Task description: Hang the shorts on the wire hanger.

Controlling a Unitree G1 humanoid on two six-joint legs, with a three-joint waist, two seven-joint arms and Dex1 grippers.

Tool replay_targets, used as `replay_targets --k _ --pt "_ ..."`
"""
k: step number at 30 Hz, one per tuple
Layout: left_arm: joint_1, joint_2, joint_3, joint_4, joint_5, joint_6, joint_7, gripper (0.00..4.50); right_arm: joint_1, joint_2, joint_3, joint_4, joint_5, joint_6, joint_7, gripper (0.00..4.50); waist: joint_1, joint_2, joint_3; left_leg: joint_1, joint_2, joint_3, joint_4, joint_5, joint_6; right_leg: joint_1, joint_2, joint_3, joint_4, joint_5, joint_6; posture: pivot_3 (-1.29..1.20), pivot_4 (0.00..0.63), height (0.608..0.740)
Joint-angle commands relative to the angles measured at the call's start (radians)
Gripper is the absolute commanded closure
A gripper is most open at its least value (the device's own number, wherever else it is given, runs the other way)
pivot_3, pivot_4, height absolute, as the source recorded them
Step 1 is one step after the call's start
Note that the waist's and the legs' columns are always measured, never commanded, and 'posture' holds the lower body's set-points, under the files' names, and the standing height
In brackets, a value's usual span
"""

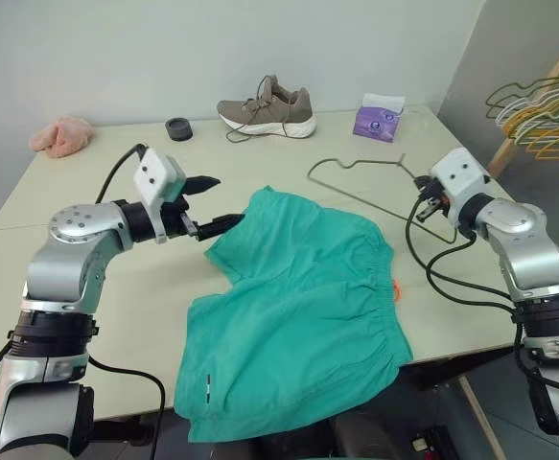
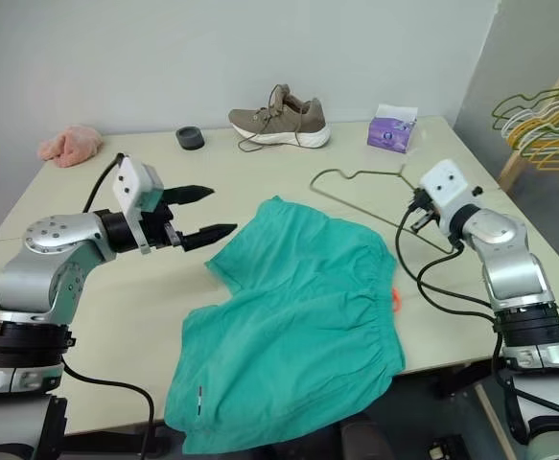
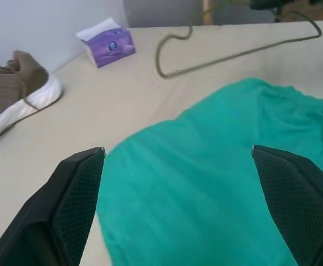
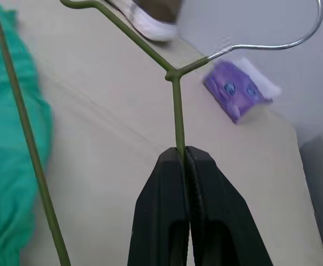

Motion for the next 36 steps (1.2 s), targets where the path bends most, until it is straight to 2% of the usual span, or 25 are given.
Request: replay_targets --k 1,4,9,15,24,25,28,36 --pt "-0.023 0.027 0.029 -0.003 -0.05 0.057 -0.064 0.0 -0.01 -0.034 0.051 -0.088 -0.075 -0.203 0.051 4.48 -0.002 0.0 0.0 -0.002 0.0 0.001 0.0 0.0 0.0 -0.002 -0.001 0.0 0.0 0.0 0.0 -0.16 0.087 0.74" --pt "-0.005 0.051 0.021 -0.042 -0.119 0.191 -0.129 0.0 -0.032 -0.037 0.1 -0.123 -0.14 -0.36 0.067 4.48 -0.005 0.0 0.0 -0.011 0.0 0.0 0.002 0.001 -0.002 -0.01 -0.001 0.0 0.001 0.001 -0.001 -0.16 0.087 0.74" --pt "0.052 0.087 -0.028 -0.123 -0.122 0.225 -0.223 0.0 -0.065 -0.008 0.126 -0.147 -0.174 -0.479 0.081 4.48 -0.005 0.0 0.0 -0.011 0.0 0.0 0.002 0.001 -0.002 -0.011 -0.001 -0.001 0.001 0.001 -0.001 -0.17 0.082 0.74" --pt "0.112 0.108 -0.069 -0.2 -0.119 0.244 -0.29 0.0 -0.081 0.027 0.133 -0.162 -0.19 -0.513 0.101 4.48 -0.004 -0.001 -0.001 -0.011 0.0 -0.001 0.004 0.001 -0.002 -0.01 -0.001 -0.001 0.003 0.001 -0.001 -0.17 0.085 0.74" --pt "0.133 0.092 -0.113 -0.205 -0.061 0.196 -0.279 0.0 -0.082 0.081 0.122 -0.207 -0.176 -0.495 0.131 4.48 -0.004 -0.001 -0.001 -0.011 0.0 -0.001 0.004 0.001 -0.001 -0.01 -0.001 -0.001 0.003 0.001 -0.001 -0.17 0.09 0.74" --pt "0.136 0.092 -0.116 -0.206 -0.059 0.195 -0.28 0.4 -0.081 0.083 0.121 -0.21 -0.174 -0.493 0.132 4.5 -0.004 -0.001 -0.001 -0.011 0.0 -0.001 0.004 0.001 -0.001 -0.01 -0.001 -0.001 0.003 0.001 -0.001 -0.17 0.091 0.74" --pt "0.152 0.098 -0.126 -0.213 -0.049 0.181 -0.291 1.09 -0.077 0.09 0.116 -0.218 -0.171 -0.489 0.133 4.5 -0.004 -0.001 -0.001 -0.011 0.0 -0.001 0.004 0.0 0.0 -0.01 -0.001 -0.001 0.003 0.001 -0.002 -0.17 0.092 0.74" --pt "0.159 0.089 -0.126 -0.22 -0.051 0.178 -0.284 3.64 -0.074 0.107 0.099 -0.233 -0.154 -0.475 0.133 4.5 -0.004 -0.001 -0.001 -0.011 0.0 -0.001 0.004 0.0 0.0 -0.01 -0.001 -0.001 0.003 0.001 -0.002 -0.17 0.094 0.74"
